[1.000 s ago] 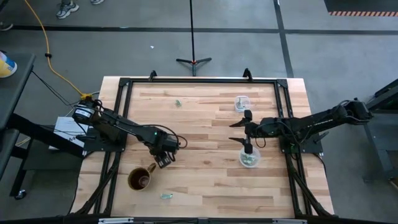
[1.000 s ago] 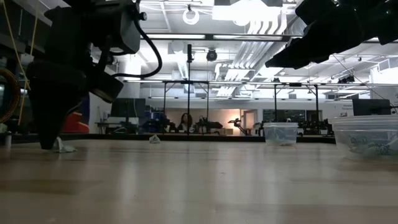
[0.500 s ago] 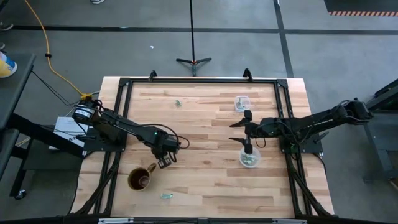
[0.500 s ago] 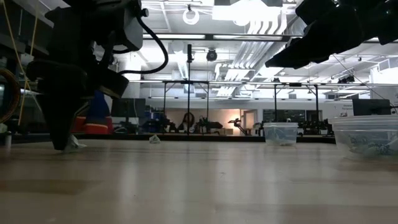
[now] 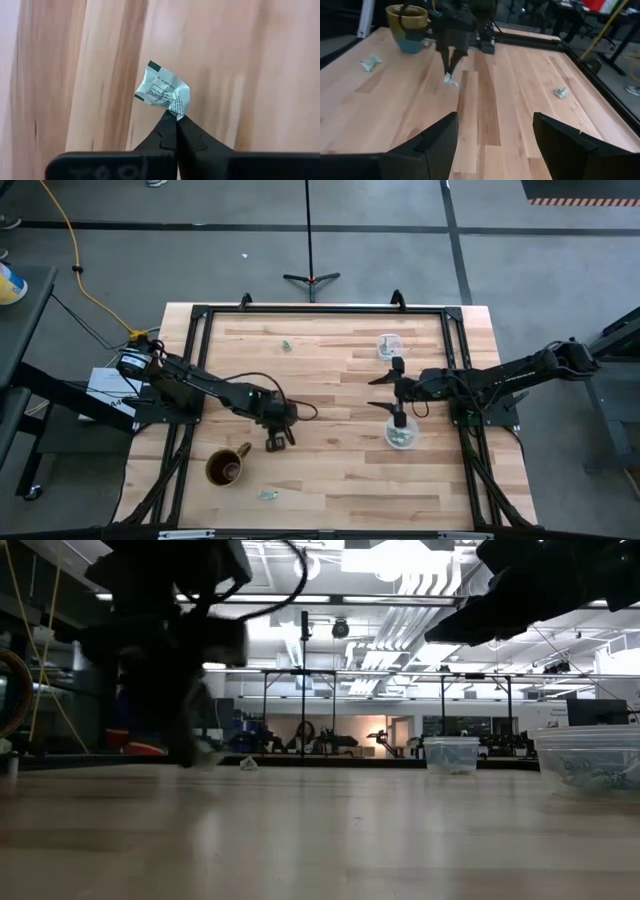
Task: Pick and place items into bin
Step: Put the green stevia packet into the bottom transparent bin
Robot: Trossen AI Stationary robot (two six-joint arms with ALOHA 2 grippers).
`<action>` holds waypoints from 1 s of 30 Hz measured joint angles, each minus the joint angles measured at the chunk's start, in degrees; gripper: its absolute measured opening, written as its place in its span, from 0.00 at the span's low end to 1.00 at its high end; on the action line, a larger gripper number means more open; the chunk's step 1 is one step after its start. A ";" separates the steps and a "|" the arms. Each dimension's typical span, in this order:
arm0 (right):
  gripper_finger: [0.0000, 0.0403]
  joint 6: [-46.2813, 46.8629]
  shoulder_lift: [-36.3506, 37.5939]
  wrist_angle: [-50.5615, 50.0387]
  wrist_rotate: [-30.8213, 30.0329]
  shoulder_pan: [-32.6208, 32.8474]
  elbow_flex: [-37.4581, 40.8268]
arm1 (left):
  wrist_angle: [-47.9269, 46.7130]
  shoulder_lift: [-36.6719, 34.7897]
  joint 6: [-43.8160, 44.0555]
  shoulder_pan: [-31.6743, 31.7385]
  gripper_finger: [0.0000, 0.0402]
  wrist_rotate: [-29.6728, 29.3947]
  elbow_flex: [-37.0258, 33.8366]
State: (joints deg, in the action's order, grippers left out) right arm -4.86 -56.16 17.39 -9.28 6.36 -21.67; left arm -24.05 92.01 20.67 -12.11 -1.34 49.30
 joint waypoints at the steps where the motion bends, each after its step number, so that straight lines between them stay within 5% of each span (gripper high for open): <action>1: 0.61 -0.35 0.00 0.31 0.67 0.01 0.00 | 2.33 0.00 -1.59 0.47 0.06 0.27 0.00; 7: 0.61 -4.72 0.00 2.41 6.41 0.03 0.02 | 19.20 0.00 -10.02 5.27 0.06 1.56 0.02; 13: 0.61 -16.62 -1.47 4.95 13.39 0.05 0.02 | 34.49 -0.02 -14.60 9.81 0.06 11.82 0.04; 20: 0.61 -29.64 -9.28 14.75 14.16 -0.02 0.02 | 35.51 -0.02 -16.89 10.76 0.06 13.29 0.63; 30: 0.61 -31.15 -23.76 15.78 13.58 -2.47 -10.17 | 35.92 -0.02 -17.60 10.61 0.06 13.32 0.63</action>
State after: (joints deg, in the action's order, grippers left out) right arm -36.01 -79.92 33.17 4.31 3.89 -31.84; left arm 11.87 91.98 3.07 -1.50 11.98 49.93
